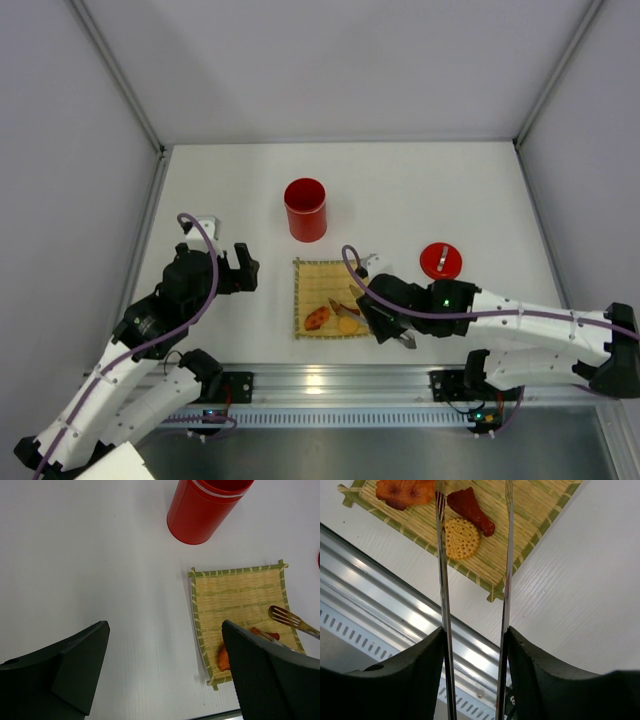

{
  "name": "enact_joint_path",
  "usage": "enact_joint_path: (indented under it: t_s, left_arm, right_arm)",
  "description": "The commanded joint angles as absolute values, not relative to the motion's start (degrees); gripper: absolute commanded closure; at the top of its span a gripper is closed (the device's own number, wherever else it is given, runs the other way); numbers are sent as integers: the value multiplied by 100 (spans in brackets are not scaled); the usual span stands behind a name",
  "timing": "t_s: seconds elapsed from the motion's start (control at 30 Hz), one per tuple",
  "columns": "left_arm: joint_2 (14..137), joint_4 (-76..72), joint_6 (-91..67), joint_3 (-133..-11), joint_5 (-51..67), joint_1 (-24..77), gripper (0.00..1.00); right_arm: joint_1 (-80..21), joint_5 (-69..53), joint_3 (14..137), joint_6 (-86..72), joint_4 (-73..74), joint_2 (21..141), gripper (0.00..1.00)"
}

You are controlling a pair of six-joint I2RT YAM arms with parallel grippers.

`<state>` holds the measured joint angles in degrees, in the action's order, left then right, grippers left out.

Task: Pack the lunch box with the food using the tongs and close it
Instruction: Pick up the fake food from the plate.

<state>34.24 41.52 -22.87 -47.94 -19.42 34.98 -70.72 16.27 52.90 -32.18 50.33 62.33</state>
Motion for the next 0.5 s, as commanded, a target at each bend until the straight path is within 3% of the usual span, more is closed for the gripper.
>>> enact_joint_path:
  t_s: [0.0, 0.47]
  left_arm:
    - [3366, 3946, -2355, -4755, -2004, 3533, 1]
    - [3375, 3955, -2355, -4746, -2021, 3533, 1]
  right_arm:
    - [-7233, 1767, 5309, -3331, 5177, 6240, 51]
    - [-7339, 1758, 5186, -3375, 5186, 6284, 52]
